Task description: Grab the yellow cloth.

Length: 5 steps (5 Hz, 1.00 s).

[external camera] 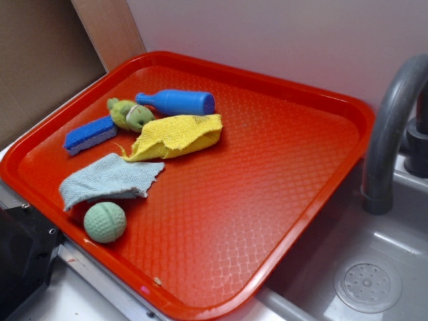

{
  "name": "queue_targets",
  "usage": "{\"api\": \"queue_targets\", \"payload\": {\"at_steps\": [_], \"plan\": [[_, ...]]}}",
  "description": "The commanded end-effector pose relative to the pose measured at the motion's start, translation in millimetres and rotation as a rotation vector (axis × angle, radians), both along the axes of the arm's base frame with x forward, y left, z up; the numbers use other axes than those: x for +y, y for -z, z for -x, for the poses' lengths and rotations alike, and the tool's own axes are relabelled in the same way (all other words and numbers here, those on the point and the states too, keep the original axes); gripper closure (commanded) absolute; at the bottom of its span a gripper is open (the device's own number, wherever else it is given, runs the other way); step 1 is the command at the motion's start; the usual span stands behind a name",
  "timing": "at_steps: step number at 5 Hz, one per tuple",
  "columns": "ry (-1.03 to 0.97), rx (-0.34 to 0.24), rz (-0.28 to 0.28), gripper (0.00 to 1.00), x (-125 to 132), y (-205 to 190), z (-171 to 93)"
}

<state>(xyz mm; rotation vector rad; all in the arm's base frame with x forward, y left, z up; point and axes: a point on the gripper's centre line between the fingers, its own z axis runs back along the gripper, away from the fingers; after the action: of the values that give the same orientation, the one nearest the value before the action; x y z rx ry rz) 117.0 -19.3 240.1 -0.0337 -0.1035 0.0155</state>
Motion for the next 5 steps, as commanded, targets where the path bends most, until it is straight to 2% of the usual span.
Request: {"api": "queue_targets", "payload": {"at_steps": [1, 2, 3, 4, 5], "plan": [[0.0, 0.0, 0.0, 0.0, 0, 0, 0], [0.023, -0.032, -0.018, 0.0, 14, 35, -38], [0.109, -0.087, -0.049, 0.0, 6, 69, -90], [0.163, -0.123, -0.059, 0.0, -6, 112, -110], [0.225, -0.126, -0.062, 0.0, -26, 157, -113]]}}
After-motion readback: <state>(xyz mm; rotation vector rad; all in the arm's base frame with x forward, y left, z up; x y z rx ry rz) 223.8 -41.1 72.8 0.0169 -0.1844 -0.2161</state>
